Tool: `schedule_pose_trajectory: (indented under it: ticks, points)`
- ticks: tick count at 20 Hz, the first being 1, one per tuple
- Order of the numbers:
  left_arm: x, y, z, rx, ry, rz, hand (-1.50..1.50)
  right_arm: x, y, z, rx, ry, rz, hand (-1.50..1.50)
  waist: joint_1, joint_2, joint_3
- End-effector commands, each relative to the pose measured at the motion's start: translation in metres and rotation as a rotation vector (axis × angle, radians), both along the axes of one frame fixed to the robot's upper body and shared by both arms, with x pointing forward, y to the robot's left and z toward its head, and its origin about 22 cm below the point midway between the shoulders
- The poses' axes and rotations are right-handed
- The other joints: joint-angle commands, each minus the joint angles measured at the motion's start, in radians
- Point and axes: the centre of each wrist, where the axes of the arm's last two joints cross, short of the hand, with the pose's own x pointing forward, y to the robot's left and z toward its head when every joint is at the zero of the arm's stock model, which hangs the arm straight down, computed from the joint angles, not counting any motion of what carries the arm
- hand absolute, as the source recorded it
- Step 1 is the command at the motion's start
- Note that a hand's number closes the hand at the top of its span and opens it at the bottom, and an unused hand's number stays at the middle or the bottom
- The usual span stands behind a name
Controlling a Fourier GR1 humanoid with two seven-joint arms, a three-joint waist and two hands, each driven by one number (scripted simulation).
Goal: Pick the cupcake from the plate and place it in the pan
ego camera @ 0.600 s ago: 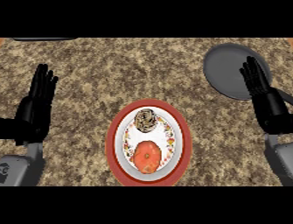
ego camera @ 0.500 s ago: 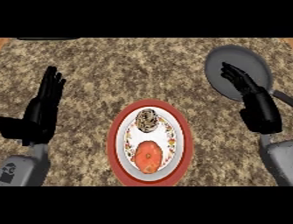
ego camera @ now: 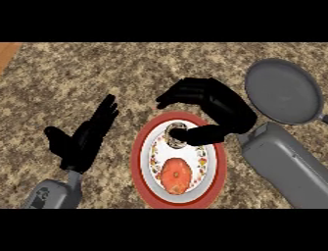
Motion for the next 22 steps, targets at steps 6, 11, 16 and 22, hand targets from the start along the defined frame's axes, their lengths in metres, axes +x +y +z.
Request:
schedule_pose_trajectory:
  ticks: [6, 11, 16, 22]
  points:
    - [-0.012, 0.004, -0.007, -0.032, 0.093, -0.035, 0.0, 0.007, 0.081, -0.009, -0.459, -0.192, 0.176, -1.5, -0.037, -0.013, 0.002]
    - [-0.009, 0.018, -0.006, -0.019, 0.117, 0.005, 0.0, -0.008, 0.103, -0.007, -0.92, -0.347, 0.055, -1.5, -0.07, -0.04, -0.002]
    - [-0.014, 0.012, -0.009, -0.027, 0.106, 0.027, 0.0, -0.04, 0.151, -0.012, -1.209, -0.437, -0.073, -1.5, -0.08, -0.03, 0.001]
    - [-0.01, 0.022, -0.011, -0.037, 0.107, 0.03, 0.0, -0.089, 0.191, -0.029, -1.535, -0.412, -0.105, -1.5, -0.098, -0.022, 0.002]
